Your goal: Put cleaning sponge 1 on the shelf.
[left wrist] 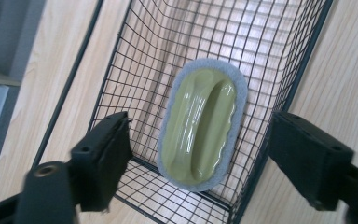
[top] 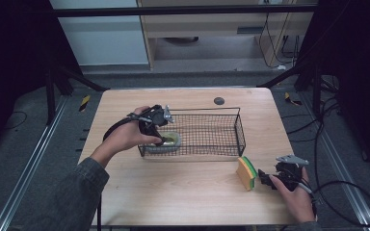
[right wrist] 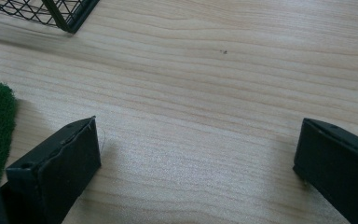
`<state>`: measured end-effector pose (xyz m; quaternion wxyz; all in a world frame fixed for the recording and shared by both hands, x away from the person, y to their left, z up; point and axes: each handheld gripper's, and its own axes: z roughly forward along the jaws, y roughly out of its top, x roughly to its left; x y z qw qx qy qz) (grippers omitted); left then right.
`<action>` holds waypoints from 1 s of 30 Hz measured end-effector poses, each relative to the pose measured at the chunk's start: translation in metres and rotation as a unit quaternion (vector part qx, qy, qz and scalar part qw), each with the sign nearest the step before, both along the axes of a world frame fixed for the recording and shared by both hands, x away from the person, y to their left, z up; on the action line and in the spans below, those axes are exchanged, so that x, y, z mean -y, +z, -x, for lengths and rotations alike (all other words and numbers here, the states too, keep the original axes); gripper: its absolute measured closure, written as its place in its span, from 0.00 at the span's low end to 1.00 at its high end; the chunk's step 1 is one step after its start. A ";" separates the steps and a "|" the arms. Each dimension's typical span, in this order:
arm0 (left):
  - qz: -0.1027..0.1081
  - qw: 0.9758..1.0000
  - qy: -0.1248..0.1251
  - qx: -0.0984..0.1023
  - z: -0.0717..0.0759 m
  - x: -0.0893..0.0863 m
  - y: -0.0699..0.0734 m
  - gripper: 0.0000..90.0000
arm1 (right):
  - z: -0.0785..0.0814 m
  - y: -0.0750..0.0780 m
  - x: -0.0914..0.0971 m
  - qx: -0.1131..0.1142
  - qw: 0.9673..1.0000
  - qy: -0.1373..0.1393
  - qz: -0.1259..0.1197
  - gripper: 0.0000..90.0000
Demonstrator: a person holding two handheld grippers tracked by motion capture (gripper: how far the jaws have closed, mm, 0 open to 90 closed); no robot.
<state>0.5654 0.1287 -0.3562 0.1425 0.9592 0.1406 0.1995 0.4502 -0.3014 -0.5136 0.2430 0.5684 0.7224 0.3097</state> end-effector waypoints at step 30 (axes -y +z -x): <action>0.153 0.972 0.178 0.010 0.079 -0.103 -0.059 0.07 | 0.000 0.000 0.000 0.000 1.000 -0.002 0.000 0.01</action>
